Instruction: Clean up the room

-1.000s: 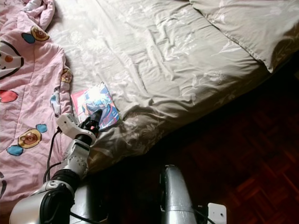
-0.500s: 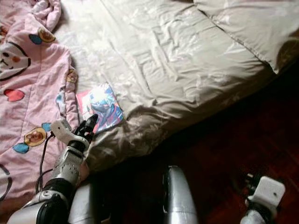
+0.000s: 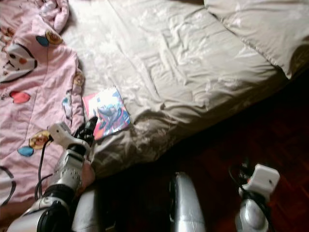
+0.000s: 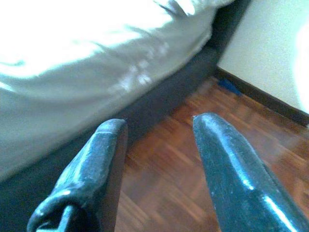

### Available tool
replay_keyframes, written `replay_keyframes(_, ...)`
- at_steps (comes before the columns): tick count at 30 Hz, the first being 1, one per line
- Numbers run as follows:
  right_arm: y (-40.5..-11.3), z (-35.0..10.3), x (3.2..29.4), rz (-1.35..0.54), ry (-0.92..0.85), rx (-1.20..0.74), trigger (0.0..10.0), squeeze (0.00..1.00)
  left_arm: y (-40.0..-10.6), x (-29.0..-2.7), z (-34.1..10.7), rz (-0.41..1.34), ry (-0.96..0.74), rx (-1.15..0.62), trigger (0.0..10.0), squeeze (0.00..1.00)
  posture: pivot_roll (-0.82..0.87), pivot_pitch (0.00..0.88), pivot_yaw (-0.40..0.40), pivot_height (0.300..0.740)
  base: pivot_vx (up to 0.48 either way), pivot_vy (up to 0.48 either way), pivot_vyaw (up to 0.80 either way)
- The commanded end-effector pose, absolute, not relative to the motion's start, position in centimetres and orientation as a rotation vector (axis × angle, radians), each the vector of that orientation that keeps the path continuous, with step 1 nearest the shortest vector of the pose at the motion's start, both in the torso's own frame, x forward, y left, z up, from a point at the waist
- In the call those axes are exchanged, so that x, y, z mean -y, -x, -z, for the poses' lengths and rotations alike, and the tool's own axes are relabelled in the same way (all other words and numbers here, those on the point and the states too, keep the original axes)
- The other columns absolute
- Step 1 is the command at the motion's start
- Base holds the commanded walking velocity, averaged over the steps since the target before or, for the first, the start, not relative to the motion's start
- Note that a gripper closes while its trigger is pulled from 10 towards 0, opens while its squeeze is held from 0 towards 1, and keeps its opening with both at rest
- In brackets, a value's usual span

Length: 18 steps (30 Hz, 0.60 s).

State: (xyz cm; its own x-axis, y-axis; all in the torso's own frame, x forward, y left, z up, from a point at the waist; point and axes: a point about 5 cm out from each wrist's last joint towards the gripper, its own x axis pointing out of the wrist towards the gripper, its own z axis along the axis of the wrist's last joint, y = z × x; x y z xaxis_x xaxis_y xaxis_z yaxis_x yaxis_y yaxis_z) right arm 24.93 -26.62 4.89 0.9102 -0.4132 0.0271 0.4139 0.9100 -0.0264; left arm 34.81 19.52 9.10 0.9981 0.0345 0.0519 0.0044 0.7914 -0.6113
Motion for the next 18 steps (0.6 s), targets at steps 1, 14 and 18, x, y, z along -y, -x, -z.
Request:
replay_keyframes(1, -25.0, -4.9, 26.4, 0.399, 0.018, 0.011, 10.0, 0.00, -34.3, -19.6, -7.8, -0.053, 0.673, 0.011, 10.0, 0.00, -0.14, 0.254, -0.020, 0.573, 0.000, 0.000, 0.00)
replay_keyframes(14, -26.0, -6.9, 24.1, 0.114, -0.006, 0.049, 10.0, 0.00, -33.8, -18.0, -6.1, -0.069, 0.703, -0.073, 10.0, 0.00, -0.18, 0.318, -0.060, 0.573, 0.000, 0.000, 0.00)
replay_keyframes(18, -25.4, -6.5, 24.4, 0.115, -0.021, 0.020, 10.0, 0.00, -33.8, -17.8, -5.9, -0.084, 0.710, -0.085, 10.0, 0.00, -0.18, 0.336, -0.073, 0.573, 0.000, 0.000, 0.00)
